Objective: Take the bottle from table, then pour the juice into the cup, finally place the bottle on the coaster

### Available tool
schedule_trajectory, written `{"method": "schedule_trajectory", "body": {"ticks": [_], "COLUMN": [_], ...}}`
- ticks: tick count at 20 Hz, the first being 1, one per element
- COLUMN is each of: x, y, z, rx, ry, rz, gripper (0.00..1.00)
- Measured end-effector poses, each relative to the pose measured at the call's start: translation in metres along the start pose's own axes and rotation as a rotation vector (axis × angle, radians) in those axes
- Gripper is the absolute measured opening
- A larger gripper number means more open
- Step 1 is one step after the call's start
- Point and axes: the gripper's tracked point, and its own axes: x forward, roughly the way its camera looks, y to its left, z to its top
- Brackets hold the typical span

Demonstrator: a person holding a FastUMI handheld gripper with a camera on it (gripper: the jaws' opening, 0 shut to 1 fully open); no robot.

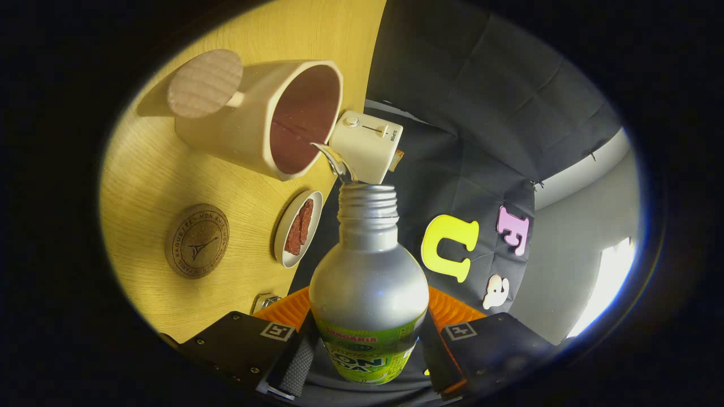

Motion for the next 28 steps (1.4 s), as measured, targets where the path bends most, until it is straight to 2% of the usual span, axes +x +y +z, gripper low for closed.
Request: {"method": "schedule_trajectory", "body": {"ticks": [18, 28], "x": [-0.002, -0.003], "y": [-0.009, -0.013], "z": [0.005, 0.014], "rx": [-0.134, -0.257], "ry": [-0.021, -0.051], "rz": [-0.031, -0.082], "gripper": [0.81, 0.81]}}
